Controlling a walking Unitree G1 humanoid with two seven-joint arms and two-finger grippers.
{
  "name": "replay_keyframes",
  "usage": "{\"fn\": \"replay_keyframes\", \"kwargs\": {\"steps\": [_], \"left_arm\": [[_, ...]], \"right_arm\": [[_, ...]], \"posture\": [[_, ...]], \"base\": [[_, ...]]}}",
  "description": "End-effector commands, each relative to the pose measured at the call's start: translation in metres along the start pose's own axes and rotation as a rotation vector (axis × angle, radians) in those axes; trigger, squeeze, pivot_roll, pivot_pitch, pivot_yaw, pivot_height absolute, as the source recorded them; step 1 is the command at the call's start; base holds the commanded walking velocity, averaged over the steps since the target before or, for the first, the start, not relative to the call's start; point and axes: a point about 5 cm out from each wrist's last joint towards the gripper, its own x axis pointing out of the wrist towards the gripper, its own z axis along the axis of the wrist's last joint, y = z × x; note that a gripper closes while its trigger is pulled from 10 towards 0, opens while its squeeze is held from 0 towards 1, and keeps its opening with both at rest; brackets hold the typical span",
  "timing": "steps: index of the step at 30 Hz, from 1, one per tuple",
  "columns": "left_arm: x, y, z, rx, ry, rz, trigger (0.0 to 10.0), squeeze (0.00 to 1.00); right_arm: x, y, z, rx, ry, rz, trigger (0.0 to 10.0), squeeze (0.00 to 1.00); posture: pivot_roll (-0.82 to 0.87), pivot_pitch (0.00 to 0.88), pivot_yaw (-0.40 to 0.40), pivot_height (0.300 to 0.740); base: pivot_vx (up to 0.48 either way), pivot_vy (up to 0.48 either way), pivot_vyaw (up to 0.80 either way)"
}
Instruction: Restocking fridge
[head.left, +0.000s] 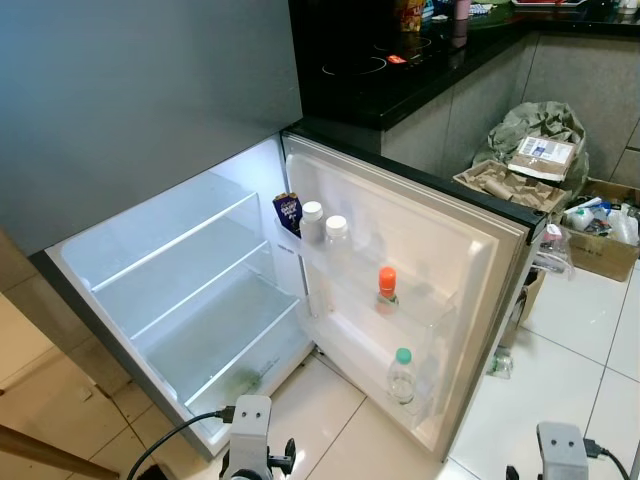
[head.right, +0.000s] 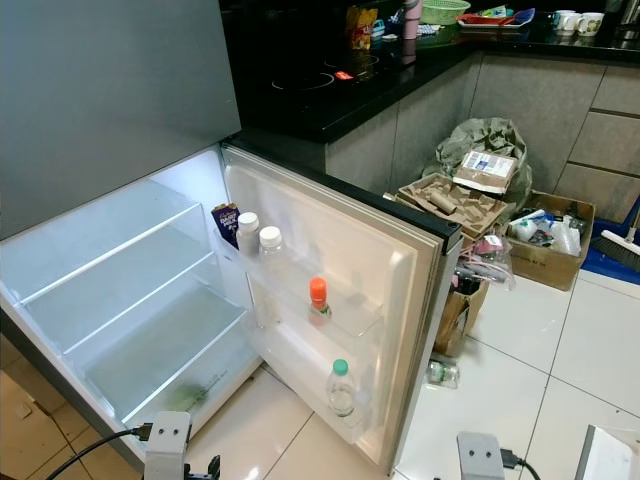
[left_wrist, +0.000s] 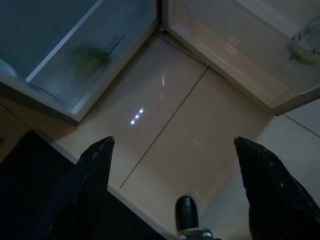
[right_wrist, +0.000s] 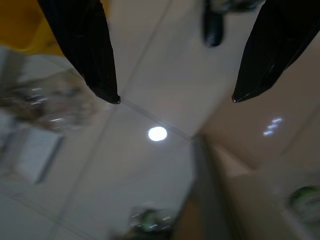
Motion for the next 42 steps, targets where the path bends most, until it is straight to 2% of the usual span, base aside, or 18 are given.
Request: {"fn": "replay_keyframes", "kwargs": {"steps": [1, 2, 5, 7, 9, 12, 13, 15, 16, 17, 19, 21, 24, 26, 27, 29, 31, 42], "left_arm": [[-0.002, 0.002, -0.003, -0.007, 0.003, 0.009, 10.0, 0.00], [-0.001, 0.002, -0.001, -0.003, -0.005, 0.006, 10.0, 0.00], [-0.001, 0.002, 0.001, 0.000, -0.009, 0.003, 10.0, 0.00], [-0.003, 0.000, 0.007, 0.003, -0.056, -0.046, 10.0, 0.00], [-0.005, -0.001, 0.010, -0.003, -0.090, -0.071, 10.0, 0.00], [-0.006, -0.001, 0.012, -0.007, -0.102, -0.079, 10.0, 0.00], [-0.008, -0.001, 0.016, -0.016, -0.139, -0.095, 10.0, 0.00], [-0.010, -0.002, 0.021, -0.016, -0.173, -0.122, 10.0, 0.00], [-0.011, -0.003, 0.023, -0.021, -0.193, -0.139, 10.0, 0.00], [-0.011, -0.002, 0.023, -0.023, -0.194, -0.139, 10.0, 0.00], [-0.012, -0.002, 0.024, -0.016, -0.202, -0.146, 10.0, 0.00], [-0.012, -0.002, 0.025, -0.011, -0.204, -0.147, 10.0, 0.00], [-0.014, 0.000, 0.025, -0.001, -0.205, -0.150, 10.0, 0.00], [-0.014, 0.000, 0.025, 0.002, -0.205, -0.150, 10.0, 0.00], [-0.016, 0.001, 0.025, 0.005, -0.207, -0.152, 10.0, 0.00], [-0.016, 0.001, 0.025, 0.006, -0.208, -0.153, 10.0, 0.00], [-0.016, 0.002, 0.026, 0.007, -0.210, -0.154, 10.0, 0.00], [-0.017, 0.005, 0.025, 0.011, -0.208, -0.139, 10.0, 0.00]], "right_arm": [[0.002, -0.016, 0.000, -0.030, 0.016, -0.085, 10.0, 0.00], [0.006, -0.032, 0.010, -0.048, 0.014, -0.153, 10.0, 0.00], [0.008, -0.038, 0.015, -0.056, 0.009, -0.177, 10.0, 0.00], [0.015, -0.066, 0.044, -0.105, -0.016, -0.278, 10.0, 0.00], [0.017, -0.076, 0.059, -0.095, -0.038, -0.325, 10.0, 0.00], [0.018, -0.078, 0.065, -0.086, -0.048, -0.340, 10.0, 0.00], [0.019, -0.085, 0.083, -0.051, -0.093, -0.392, 10.0, 0.00], [0.020, -0.087, 0.099, -0.005, -0.146, -0.441, 10.0, 0.00], [0.021, -0.088, 0.111, 0.079, -0.174, -0.497, 10.0, 0.00], [0.021, -0.088, 0.113, 0.107, -0.178, -0.510, 10.0, 0.00], [0.023, -0.082, 0.125, 0.217, -0.208, -0.485, 10.0, 0.00], [0.024, -0.078, 0.131, 0.261, -0.226, -0.464, 10.0, 0.00], [0.028, -0.056, 0.150, 0.361, -0.266, -0.348, 10.0, 0.00], [0.029, -0.047, 0.156, 0.369, -0.278, -0.305, 10.0, 0.00], [0.031, -0.028, 0.166, 0.368, -0.303, -0.213, 10.0, 0.00], [0.031, -0.022, 0.168, 0.370, -0.308, -0.183, 10.0, 0.00], [0.032, -0.002, 0.172, 0.369, -0.316, -0.091, 10.0, 0.00], [0.031, 0.031, 0.173, 0.354, -0.326, 0.109, 10.0, 0.00]], "posture": [[-0.04, 0.131, 0.079, 0.717], [-0.04, 0.133, 0.079, 0.717], [-0.04, 0.135, 0.079, 0.717], [-0.03, 0.140, 0.079, 0.717], [-0.02, 0.145, 0.079, 0.717], [-0.02, 0.145, 0.079, 0.717], [-0.02, 0.148, 0.079, 0.717], [-0.01, 0.151, 0.082, 0.717], [0.00, 0.152, 0.085, 0.717], [0.00, 0.151, 0.086, 0.717], [0.00, 0.153, 0.089, 0.717], [0.01, 0.152, 0.091, 0.717], [0.01, 0.156, 0.098, 0.717], [0.01, 0.156, 0.100, 0.717], [0.02, 0.157, 0.101, 0.717], [0.02, 0.157, 0.101, 0.717], [0.02, 0.156, 0.101, 0.717], [0.02, 0.157, 0.104, 0.717]], "base": [[0.000, 0.000, 0.00], [0.000, 0.000, 0.00], [0.000, 0.000, 0.00], [0.000, 0.000, 0.00], [0.000, 0.000, 0.00], [0.000, 0.000, 0.00], [0.000, 0.000, 0.00], [0.000, 0.000, 0.00], [0.000, 0.000, 0.00], [0.000, 0.000, 0.00], [0.000, 0.000, 0.00], [0.000, 0.000, 0.00], [0.000, 0.000, 0.00], [0.000, 0.000, 0.00], [0.000, 0.000, 0.00], [0.000, 0.000, 0.00], [0.000, 0.000, 0.00], [0.000, 0.000, 0.00]]}}
